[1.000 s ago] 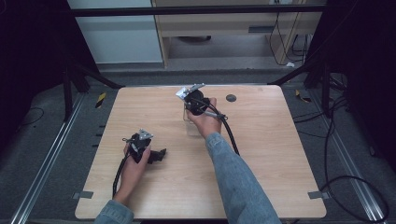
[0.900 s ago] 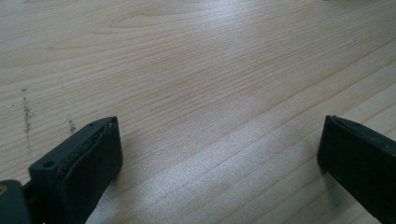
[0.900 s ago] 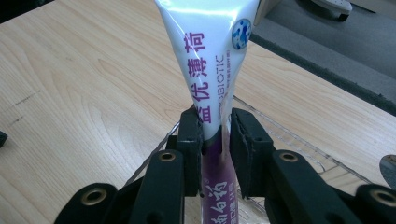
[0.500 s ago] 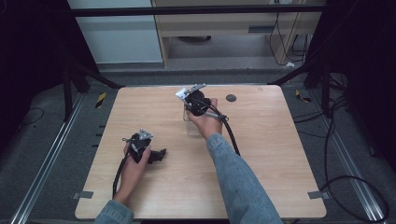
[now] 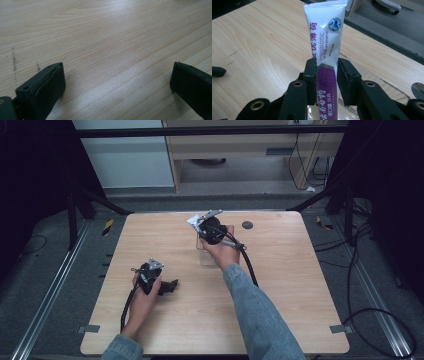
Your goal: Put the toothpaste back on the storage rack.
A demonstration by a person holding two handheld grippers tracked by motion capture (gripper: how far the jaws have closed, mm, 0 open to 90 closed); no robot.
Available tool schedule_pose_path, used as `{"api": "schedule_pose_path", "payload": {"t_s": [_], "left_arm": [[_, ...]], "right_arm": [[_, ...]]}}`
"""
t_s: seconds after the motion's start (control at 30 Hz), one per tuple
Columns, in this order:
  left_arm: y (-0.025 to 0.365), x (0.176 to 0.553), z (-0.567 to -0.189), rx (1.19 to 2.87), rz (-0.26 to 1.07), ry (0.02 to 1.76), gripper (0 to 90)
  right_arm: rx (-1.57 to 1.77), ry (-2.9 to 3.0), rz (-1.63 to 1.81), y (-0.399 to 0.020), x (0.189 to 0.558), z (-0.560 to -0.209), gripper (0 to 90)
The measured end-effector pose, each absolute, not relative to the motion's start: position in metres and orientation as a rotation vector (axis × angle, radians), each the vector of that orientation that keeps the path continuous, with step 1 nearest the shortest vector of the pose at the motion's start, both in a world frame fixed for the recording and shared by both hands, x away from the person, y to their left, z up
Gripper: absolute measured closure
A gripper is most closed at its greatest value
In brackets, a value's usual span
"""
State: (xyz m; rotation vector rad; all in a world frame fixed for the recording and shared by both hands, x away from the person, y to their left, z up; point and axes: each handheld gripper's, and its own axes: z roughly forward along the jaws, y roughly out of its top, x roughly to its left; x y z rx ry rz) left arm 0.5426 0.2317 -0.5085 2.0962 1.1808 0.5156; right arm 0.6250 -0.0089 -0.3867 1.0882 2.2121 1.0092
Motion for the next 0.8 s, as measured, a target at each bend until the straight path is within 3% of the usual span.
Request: {"api": "schedule_pose_path", "payload": {"t_s": [0.53, 0.8], "left_arm": [[0.232, 0.543, -0.508, 2.097, 0.515, 1.180, 0.0], [0.232, 0.543, -0.509, 2.095, 0.516, 1.181, 0.0]], "right_arm": [[1.073, 2.193, 1.024, -0.027, 0.614, -0.376, 67.1], [1.094, 2.183, 1.034, -0.039, 0.606, -0.370, 52.7]]}}
